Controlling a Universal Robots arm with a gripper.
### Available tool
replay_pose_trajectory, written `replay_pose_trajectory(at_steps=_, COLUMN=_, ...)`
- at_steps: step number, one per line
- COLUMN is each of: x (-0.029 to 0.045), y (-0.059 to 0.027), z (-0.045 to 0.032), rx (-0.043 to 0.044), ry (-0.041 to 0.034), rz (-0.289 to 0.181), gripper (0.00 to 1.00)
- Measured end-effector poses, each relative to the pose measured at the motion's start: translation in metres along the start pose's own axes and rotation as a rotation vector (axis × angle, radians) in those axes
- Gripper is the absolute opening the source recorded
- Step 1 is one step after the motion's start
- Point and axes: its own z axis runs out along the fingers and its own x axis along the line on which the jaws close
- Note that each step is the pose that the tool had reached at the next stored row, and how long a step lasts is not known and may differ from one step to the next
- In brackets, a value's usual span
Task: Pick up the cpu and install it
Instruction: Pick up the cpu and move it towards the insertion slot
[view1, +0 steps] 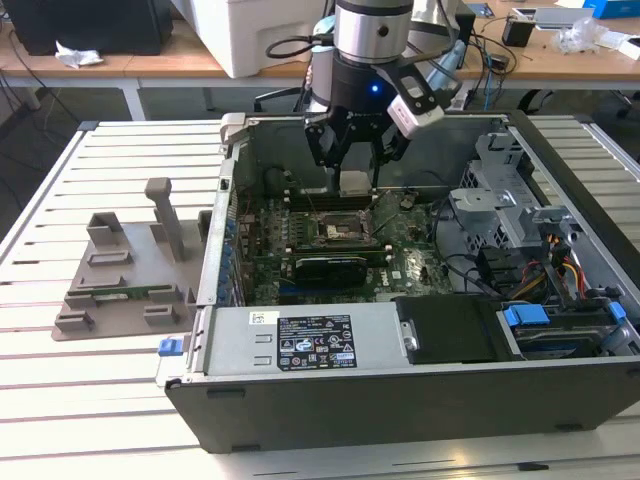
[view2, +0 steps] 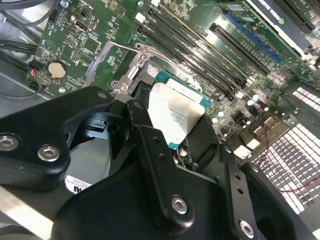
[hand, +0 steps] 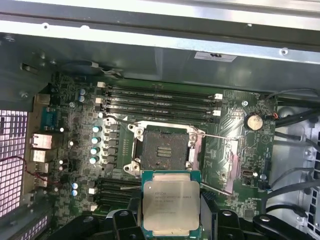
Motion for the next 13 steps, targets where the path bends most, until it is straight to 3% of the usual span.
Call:
replay_pose_trajectory(at_steps=9, x=-0.001, y=0.0041, z=0.0223, rx=-0.0001, ry=0.0001, rz=-0.001, gripper=0.55)
replay_pose_trajectory(at_steps=13, x=-0.0024, y=0.0149, z=0.0312, rx=0.0004, ry=0.0001, rz=-0.003, gripper=0.55)
